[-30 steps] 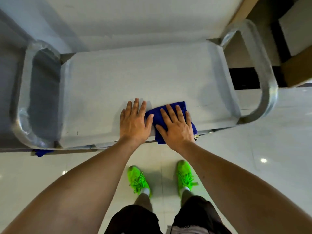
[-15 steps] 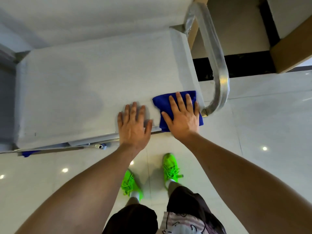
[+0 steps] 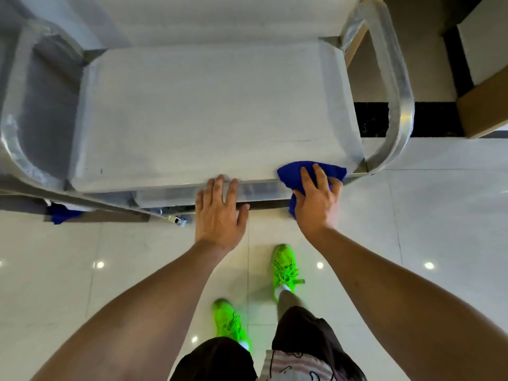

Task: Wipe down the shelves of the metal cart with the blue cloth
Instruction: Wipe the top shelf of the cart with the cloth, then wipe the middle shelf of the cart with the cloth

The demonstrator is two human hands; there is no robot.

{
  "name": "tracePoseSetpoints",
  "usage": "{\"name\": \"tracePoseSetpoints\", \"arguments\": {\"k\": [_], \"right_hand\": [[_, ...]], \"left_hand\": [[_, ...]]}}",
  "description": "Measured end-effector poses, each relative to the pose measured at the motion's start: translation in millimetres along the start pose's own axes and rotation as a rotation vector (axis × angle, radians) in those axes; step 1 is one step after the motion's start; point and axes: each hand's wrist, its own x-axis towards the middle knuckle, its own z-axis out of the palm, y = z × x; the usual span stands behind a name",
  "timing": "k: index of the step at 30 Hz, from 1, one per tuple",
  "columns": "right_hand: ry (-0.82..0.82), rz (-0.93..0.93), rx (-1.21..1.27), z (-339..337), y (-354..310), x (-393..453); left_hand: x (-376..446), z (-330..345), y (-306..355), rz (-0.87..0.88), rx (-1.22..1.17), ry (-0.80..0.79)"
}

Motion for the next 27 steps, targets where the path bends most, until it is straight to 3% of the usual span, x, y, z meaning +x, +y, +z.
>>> {"name": "tracePoseSetpoints", "arguments": {"k": [4, 12, 19, 27], "right_hand": [[-0.041, -0.035, 0.136, 20, -24, -35], [-0.147, -0.203, 0.075, 72, -92, -88], [-0.196, -0.434, -0.021, 137, -133, -65], [-0.117, -0.599, -0.057, 221, -174, -20]], "left_hand": [[-37, 8, -41, -0.045, 0.001, -0.033], [-91, 28, -121, -0.204, -0.023, -0.042], [-78, 72, -169, -0.357, -0.053, 0.033], [-41, 129, -215, -0.403, -0.101, 0.153]]}}
